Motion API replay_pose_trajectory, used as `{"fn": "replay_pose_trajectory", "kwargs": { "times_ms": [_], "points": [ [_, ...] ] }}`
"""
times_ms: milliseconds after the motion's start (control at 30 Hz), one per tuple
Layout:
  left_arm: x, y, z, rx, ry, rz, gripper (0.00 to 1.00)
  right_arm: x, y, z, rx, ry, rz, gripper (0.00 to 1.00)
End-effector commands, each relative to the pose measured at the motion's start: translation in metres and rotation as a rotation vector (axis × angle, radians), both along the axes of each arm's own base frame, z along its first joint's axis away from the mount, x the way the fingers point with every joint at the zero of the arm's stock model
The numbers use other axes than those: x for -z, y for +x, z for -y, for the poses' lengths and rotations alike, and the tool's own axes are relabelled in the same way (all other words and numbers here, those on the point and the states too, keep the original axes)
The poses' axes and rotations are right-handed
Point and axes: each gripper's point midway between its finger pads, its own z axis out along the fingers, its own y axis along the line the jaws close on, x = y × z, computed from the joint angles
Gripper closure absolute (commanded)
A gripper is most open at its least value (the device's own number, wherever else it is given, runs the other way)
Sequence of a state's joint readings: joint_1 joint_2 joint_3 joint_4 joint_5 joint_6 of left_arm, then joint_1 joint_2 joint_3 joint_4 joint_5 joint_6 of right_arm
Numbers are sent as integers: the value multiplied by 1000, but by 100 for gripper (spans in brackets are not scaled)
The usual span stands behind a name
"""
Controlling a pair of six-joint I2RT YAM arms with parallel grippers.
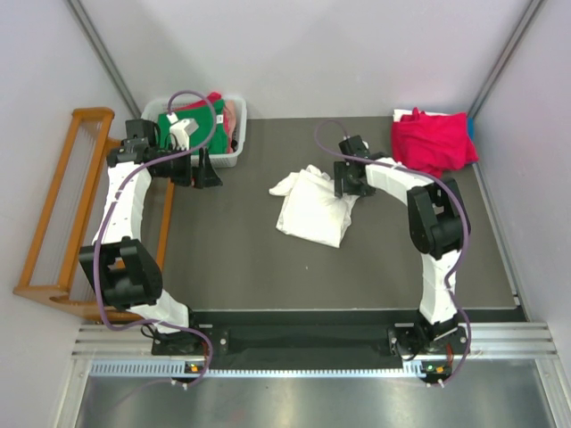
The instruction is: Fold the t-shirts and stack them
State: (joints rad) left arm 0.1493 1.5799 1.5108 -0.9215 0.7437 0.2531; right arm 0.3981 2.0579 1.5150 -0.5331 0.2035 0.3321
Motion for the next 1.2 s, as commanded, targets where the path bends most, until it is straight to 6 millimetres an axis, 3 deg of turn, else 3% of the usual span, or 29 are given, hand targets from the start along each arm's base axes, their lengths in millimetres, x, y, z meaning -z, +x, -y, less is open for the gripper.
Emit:
{"fn": "replay_pose_trajectory", "kwargs": {
  "times_ms": [0, 67, 100, 200, 367, 400, 467, 533, 600, 667, 767, 800, 933, 1033, 1067, 1133, 1167],
  "points": [
    [-10, 1, 2, 21, -1, 33, 2, 25, 13, 5, 8, -4, -7, 35],
    [-10, 1, 2, 21, 0, 31, 2, 29, 10, 2, 3, 15, -20, 45],
    [-11, 0, 2, 22, 3, 32, 2, 30, 9, 0, 4, 30, -18, 56],
    [-13, -1, 1, 21, 8, 34, 2, 33, 2, -5, 1, 73, -29, 66],
    [-18, -2, 2, 24, 9, 47, 2, 41, -5, -9, 0, 96, -56, 61],
    [-18, -2, 2, 25, 9, 45, 2, 42, -7, -9, -3, 93, -62, 51],
    [-18, -2, 1, 24, 15, 46, 2, 43, -9, -3, 12, 66, -62, 43],
    [-18, -3, 0, 27, 22, 50, 2, 40, -10, 0, 19, 59, -52, 46],
    [-17, -4, -1, 27, 30, 52, 2, 41, -10, 1, 22, 51, -55, 57],
    [-15, -4, -1, 26, 32, 46, 2, 43, -12, -2, 16, 59, -63, 62],
    [-15, -6, 0, 27, 29, 44, 2, 41, -11, -5, 18, 64, -61, 92],
    [-13, -7, -1, 24, 31, 40, 2, 34, -9, -6, 16, 69, -48, 100],
    [-7, -6, -3, -1, 41, 40, 2, -1, -1, -18, -25, 79, 11, 100],
    [-2, 0, -7, -37, 49, 39, 2, -53, 13, -41, -113, 45, 126, 100],
    [1, 1, -8, -42, 48, 34, 2, -82, 28, -49, -143, 35, 199, 100],
    [3, 1, -7, -42, 37, 19, 2, -108, 35, -58, -172, 30, 229, 100],
    [4, 2, -6, -38, 30, 15, 2, -150, 55, -59, -158, 39, 317, 100]
  ]
}}
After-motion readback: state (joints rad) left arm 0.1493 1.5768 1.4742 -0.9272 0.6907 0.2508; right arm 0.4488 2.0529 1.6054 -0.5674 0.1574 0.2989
